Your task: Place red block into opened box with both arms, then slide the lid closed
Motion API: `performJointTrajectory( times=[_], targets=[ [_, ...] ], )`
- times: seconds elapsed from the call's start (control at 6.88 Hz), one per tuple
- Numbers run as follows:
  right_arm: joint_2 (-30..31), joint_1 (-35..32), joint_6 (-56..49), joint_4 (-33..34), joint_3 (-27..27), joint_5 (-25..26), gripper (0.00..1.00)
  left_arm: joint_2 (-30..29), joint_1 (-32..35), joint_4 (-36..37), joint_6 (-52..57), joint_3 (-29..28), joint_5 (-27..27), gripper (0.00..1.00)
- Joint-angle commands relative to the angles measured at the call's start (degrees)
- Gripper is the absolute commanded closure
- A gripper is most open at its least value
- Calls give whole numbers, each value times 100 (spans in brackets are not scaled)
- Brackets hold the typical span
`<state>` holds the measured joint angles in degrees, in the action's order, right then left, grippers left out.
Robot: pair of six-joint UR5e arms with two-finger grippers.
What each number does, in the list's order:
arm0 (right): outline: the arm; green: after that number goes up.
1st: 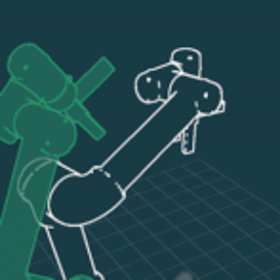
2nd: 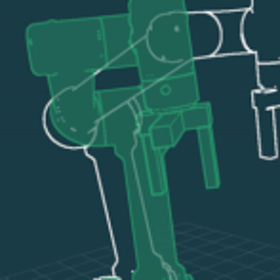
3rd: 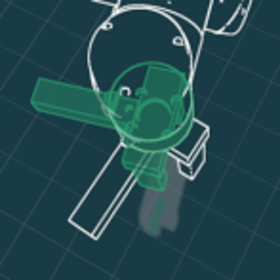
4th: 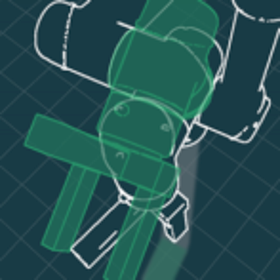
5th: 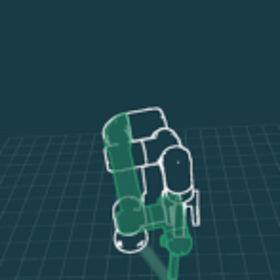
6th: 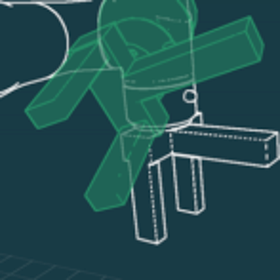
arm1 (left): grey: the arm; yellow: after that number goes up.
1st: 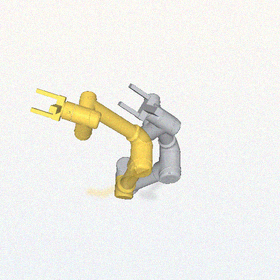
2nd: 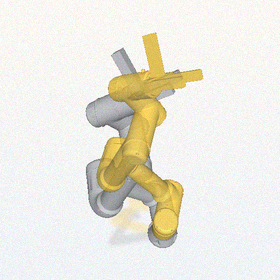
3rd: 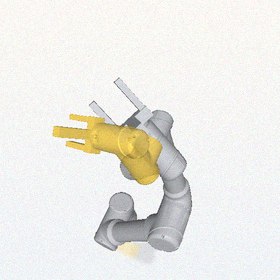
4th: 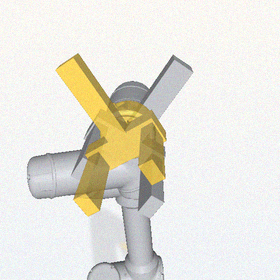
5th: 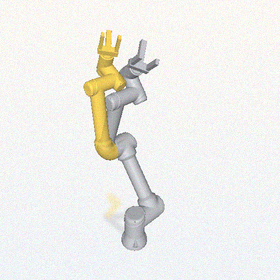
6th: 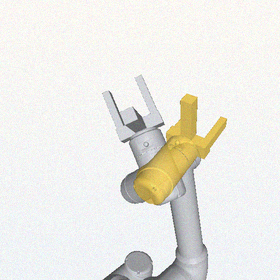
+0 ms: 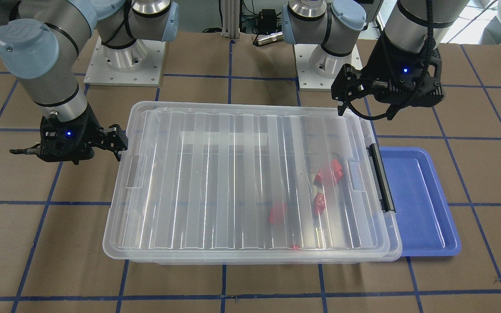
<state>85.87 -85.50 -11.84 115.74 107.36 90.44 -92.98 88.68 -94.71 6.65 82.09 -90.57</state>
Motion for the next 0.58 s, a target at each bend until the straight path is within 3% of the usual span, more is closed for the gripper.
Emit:
performJointTrajectory(
  times=[0.0,0.29,0.44],
  targets=[
    [61,-29,-19,-365,-353,26,0,-1,0,-3,-15,0,4,0],
    [315,-255,24,-2240,-1667,-70,0,-1,0,-12,-189,0,4,0],
    [308,-422,77,-2728,-2162,-61,0,-9,0,-47,-234,-18,4,0]
  ],
)
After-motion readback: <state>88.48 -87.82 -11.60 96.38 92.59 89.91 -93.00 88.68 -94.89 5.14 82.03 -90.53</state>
